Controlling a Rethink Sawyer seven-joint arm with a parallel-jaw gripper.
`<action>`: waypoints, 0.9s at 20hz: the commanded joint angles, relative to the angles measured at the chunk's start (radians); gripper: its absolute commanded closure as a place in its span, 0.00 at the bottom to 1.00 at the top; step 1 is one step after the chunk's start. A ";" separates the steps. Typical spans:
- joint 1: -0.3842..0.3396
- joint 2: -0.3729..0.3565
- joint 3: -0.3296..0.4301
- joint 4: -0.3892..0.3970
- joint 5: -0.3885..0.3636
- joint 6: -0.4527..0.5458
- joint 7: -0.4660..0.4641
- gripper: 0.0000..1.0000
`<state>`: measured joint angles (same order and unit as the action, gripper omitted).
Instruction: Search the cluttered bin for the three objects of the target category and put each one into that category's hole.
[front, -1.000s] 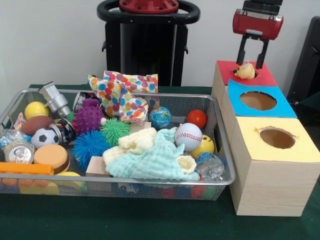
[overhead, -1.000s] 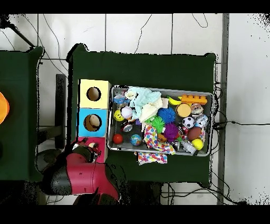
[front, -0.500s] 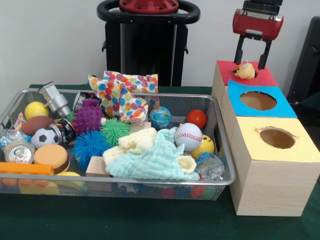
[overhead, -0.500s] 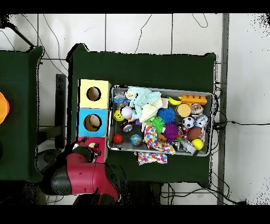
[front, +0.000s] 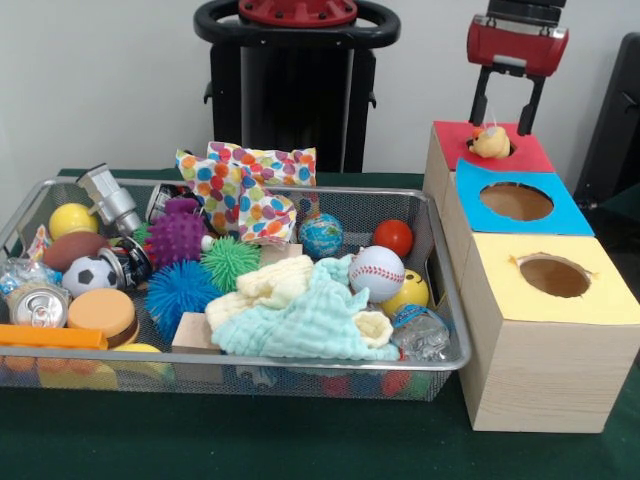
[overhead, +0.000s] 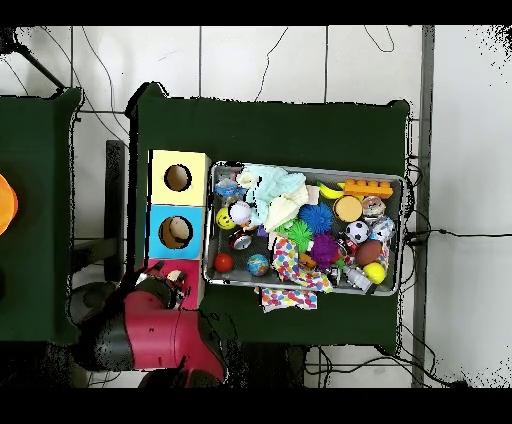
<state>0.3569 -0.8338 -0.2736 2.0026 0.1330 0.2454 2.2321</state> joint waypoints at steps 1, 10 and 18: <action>-0.002 -0.055 0.002 -0.062 0.005 0.179 0.110 0.00; -0.023 -0.084 0.008 -0.056 -0.011 0.199 0.095 0.00; -0.006 -0.068 -0.001 -0.072 -0.029 0.185 0.096 0.00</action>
<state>0.3576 -0.9089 -0.2751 1.9985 0.1311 0.3272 2.2321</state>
